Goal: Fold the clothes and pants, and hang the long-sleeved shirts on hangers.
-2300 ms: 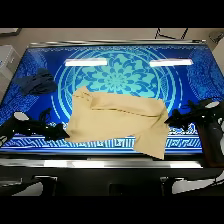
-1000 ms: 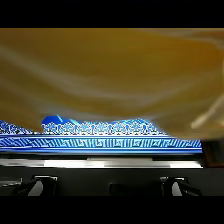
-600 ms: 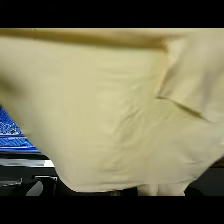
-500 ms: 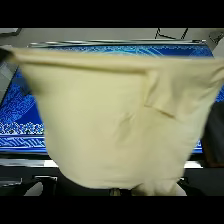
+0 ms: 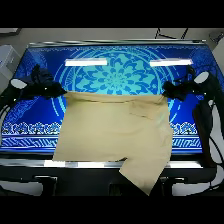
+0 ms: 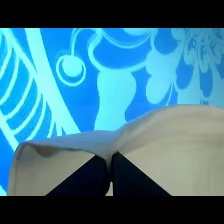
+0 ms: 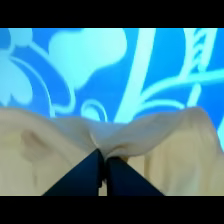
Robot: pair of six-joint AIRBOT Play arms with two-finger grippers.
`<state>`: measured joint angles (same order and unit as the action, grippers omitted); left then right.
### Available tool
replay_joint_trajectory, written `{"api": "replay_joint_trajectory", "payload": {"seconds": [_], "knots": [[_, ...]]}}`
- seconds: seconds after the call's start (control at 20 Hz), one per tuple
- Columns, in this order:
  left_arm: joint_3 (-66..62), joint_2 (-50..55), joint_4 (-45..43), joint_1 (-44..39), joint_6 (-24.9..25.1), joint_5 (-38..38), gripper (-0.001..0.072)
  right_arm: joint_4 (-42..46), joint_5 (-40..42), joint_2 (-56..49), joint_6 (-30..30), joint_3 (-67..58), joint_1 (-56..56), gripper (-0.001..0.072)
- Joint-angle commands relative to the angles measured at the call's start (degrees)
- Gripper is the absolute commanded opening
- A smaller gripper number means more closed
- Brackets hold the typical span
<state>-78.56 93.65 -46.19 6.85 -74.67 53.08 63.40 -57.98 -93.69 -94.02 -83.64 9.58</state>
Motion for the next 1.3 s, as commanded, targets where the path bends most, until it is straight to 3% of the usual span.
{"api": "replay_joint_trajectory", "payload": {"seconds": [0.0, 0.25, 0.55, 0.7, 0.85, 0.9, 0.95, 1.1, 1.25], "knots": [[-7.1, 8.1, 1.1, -0.2, 0.2, -4.5, 0.0019, -4.3, 22.8, -3.7, -3.1, 0.7, -0.4, 0.0036], [-10.3, 11.3, 1.2, -1.2, 0.1, -10.1, 0.0019, -4.4, 24.7, -7.3, -3.1, 0.7, -0.4, 0.0036], [-11.3, 10.6, 1.2, -1.2, 0.2, -2.3, 0.0019, -3.9, 10.7, -5.8, -2.2, -1.4, 1.7, 0.0036], [-14.0, 6.2, 0.9, 4.2, 0.2, 12.0, 0.0019, -3.3, -4.9, 0.1, 0.2, -3.7, 6.6, 0.0037], [-12.9, 5.2, -4.0, 7.1, -1.1, 35.3, 0.0019, 5.8, -29.4, 3.8, 2.3, -1.9, 6.8, 0.0036], [-10.8, 5.1, -6.7, 6.8, -1.9, 40.3, 0.0019, 8.9, -33.5, 4.8, 2.8, 1.0, 5.8, 0.0036], [-8.3, 4.9, -8.9, 6.4, -1.8, 42.1, 0.0019, 10.4, -33.0, 5.7, 2.7, 4.3, 5.0, 0.0036], [-2.6, 4.8, -10.6, 5.9, -2.3, 37.5, 0.0019, 10.3, -25.0, 6.3, 0.1, 12.5, 4.5, 0.0036], [0.4, 4.9, -10.9, 6.0, -2.7, 35.8, 0.0019, 10.8, -20.0, 6.3, -0.3, 14.1, 4.4, 0.0037]]}}
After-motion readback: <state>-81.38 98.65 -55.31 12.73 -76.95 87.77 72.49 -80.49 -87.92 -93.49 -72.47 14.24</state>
